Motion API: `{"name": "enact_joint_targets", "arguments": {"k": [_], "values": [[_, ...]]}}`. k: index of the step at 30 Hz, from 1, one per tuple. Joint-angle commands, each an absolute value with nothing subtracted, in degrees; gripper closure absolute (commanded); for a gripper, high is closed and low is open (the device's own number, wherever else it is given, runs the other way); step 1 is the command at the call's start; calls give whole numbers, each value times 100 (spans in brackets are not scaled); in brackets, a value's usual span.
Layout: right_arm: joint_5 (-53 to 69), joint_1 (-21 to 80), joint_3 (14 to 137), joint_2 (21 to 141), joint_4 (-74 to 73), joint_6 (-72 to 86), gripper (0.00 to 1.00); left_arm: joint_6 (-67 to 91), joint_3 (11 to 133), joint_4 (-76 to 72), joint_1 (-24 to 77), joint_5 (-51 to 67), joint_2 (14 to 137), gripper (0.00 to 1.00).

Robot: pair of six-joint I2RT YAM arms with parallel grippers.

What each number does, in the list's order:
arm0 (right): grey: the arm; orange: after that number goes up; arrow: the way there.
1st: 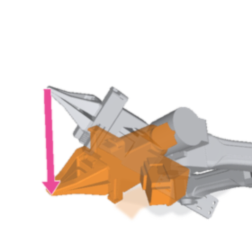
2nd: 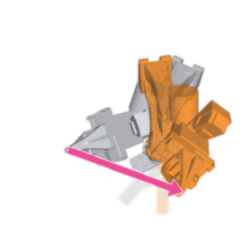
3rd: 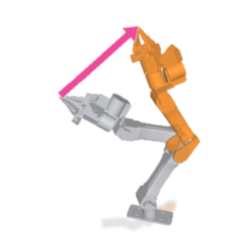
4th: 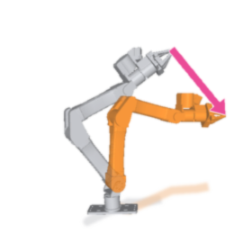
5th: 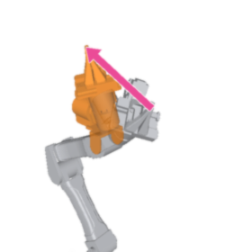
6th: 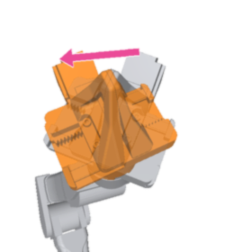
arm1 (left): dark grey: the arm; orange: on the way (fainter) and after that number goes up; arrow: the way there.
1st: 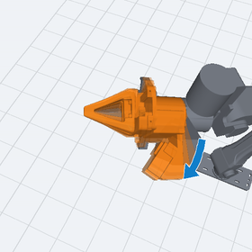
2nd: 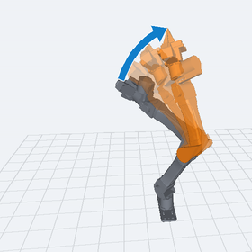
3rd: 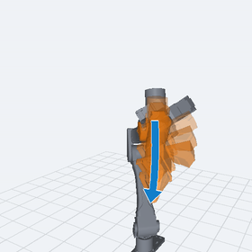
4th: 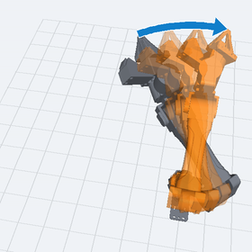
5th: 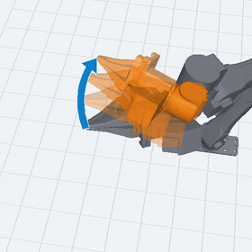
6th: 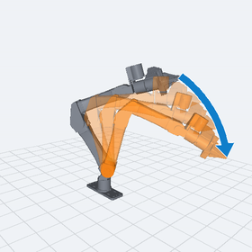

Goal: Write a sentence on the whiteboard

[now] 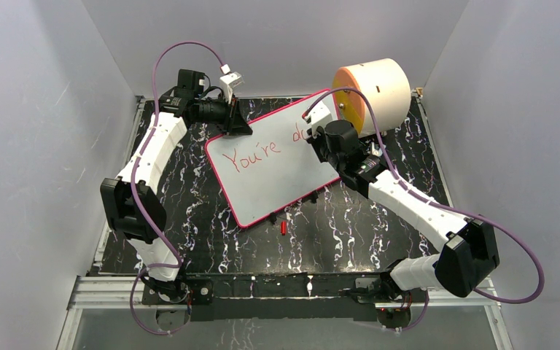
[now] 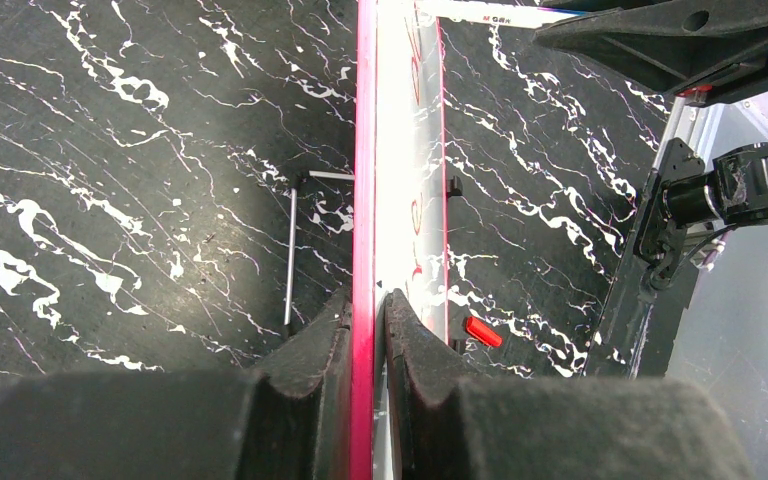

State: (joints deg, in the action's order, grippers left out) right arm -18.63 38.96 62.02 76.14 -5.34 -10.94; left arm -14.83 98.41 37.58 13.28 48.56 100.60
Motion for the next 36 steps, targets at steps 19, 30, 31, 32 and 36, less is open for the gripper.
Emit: {"name": "enact_joint_targets", "arguments": {"k": [19, 30, 31, 32, 36], "values": [[-1524, 3867, 6294, 7486, -44, -1020, 100, -1837, 9685, 4557, 1676, 4540, 10256, 100], [-1436, 3867, 6302, 7462, -48, -1011, 100, -1828, 9692, 4554, 1675, 4510, 10260, 100], [-1420, 3867, 6302, 7462, -49, -1013, 100, -1829, 9692, 4561, 1673, 4516, 10265, 100], [-1416, 3868, 6302, 7462, -45, -1011, 100, -1828, 9686, 4561, 1675, 4517, 10261, 100], [-1348, 3870, 6310, 7455, -46, -1011, 100, -1828, 9691, 4560, 1673, 4516, 10263, 100]]}}
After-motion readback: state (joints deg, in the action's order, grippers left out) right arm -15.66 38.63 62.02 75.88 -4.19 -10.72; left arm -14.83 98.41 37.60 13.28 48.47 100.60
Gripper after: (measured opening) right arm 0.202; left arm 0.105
